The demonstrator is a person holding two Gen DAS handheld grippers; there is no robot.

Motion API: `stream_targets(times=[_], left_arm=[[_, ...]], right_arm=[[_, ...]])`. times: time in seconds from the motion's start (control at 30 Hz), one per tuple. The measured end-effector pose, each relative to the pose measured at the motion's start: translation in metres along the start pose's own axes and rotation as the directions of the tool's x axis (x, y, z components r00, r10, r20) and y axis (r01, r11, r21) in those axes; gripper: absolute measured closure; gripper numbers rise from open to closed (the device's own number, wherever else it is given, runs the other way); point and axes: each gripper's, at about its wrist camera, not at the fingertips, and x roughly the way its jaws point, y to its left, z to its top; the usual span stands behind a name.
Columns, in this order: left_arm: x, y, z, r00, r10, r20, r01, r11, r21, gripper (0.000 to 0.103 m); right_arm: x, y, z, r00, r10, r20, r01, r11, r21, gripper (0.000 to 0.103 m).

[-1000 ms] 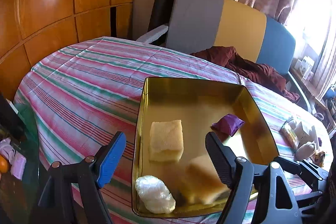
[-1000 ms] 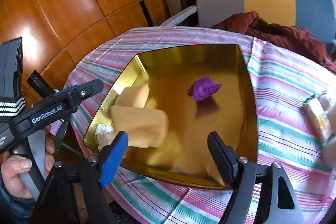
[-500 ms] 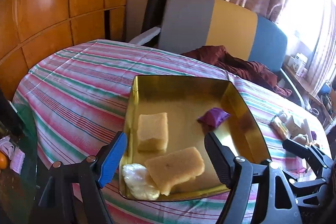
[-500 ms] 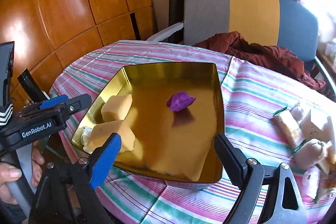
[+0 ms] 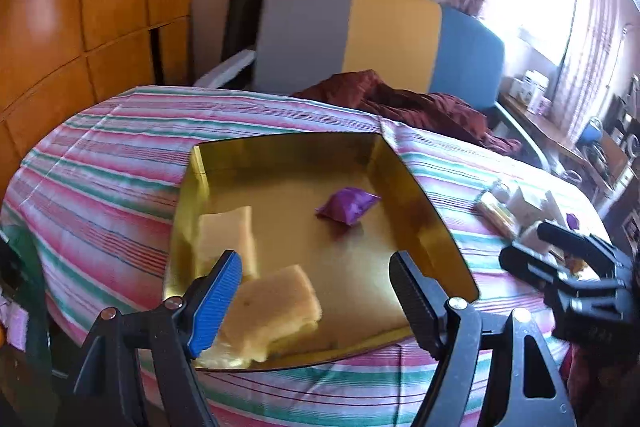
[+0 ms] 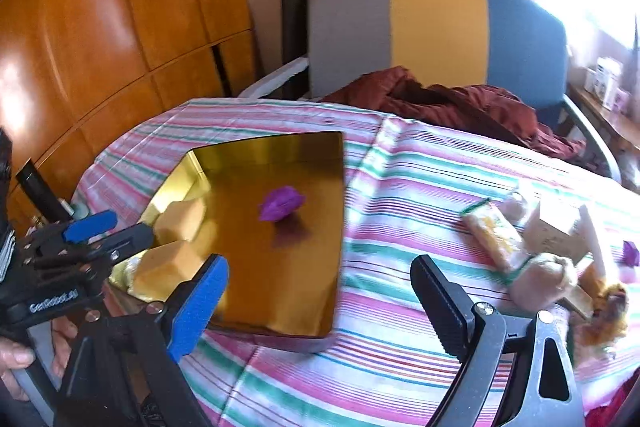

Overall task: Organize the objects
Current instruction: 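Lower both sponges into the gold tray and open both tools, then grasp the knit sock ball with the left tool while the right tool grasps the white eraser block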

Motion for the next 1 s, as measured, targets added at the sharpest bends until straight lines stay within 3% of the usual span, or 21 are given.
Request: stream_targets(times=[0.2,0.43,0.57,0.7,0.83,1.0], left_arm=[[0.001,-0.024,0.002,0.996,-0.085,0.007,0.085,0.995,0.051,0.025],[0.012,-0.062,0.002,0.975,-0.209,-0.071,0.217,0.968,0.127,0.025],[0.016,-0.083,0.003,0.945,-0.309,-0.104,0.322,0.934,0.153,0.025],[0.026,-0.105,0.004,0.919,-0.36,-0.162,0.384,0.911,0.154,0.024],[0.035,-0.131,0.003,0.908,-0.355,-0.222,0.397,0.898,0.19,0.02],[0.053,-0.156,0.004,0.912,-0.315,-0.263,0.374,0.902,0.216,0.022]], right_arm=[[-0.006,-0.043,-0.001,0.999,-0.047,-0.023,0.048,0.996,0.077,0.01],[-0.025,-0.113,0.002,0.996,-0.085,-0.031,0.09,0.974,0.209,0.009],[-0.042,-0.166,0.011,0.989,-0.145,-0.027,0.146,0.95,0.276,0.007],[-0.052,-0.216,0.017,0.971,-0.239,-0.016,0.231,0.917,0.324,0.007],[-0.05,-0.268,0.02,0.96,-0.279,-0.006,0.26,0.886,0.383,0.006],[-0.026,-0.317,0.007,0.965,-0.26,-0.013,0.237,0.853,0.466,0.006]])
